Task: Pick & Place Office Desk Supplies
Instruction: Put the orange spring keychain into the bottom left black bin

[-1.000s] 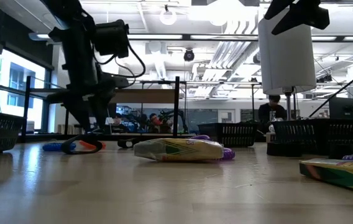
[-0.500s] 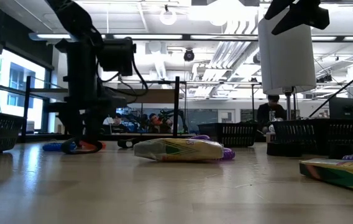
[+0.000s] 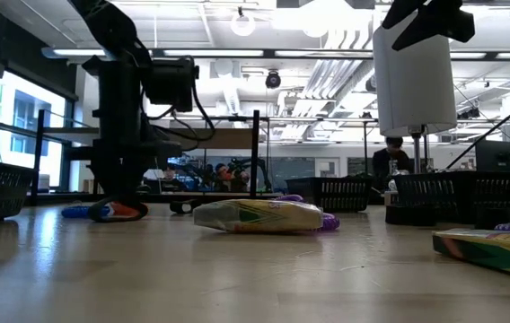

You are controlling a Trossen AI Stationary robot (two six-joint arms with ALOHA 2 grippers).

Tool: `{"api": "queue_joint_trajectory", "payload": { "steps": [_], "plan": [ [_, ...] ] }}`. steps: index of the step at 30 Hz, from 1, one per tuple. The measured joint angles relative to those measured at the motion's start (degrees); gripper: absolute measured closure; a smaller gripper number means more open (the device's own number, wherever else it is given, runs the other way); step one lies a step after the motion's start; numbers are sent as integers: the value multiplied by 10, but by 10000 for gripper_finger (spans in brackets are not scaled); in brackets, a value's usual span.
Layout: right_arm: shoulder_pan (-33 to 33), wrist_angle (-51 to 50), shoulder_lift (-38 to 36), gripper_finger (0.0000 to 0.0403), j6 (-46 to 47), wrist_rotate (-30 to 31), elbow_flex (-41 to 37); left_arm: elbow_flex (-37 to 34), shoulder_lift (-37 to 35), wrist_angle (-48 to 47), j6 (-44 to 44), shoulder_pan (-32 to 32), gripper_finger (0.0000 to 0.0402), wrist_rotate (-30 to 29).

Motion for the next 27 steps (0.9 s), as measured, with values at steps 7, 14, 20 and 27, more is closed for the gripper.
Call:
{"api": "queue_joint_trajectory", "payload": {
  "steps": [7,14,20,27],
  "plan": [
    [0,0,0,222,-4,0,0,1,-5,-13,23,0,391,1],
    [0,0,0,222,-4,0,0,30,-77,-107,45,-1,394,8],
    [0,0,0,222,-5,0,0,107,-167,-237,77,-30,394,-3],
    [0,0,0,222,-15,0,0,224,-229,-347,108,-114,395,-10]
  ]
}}
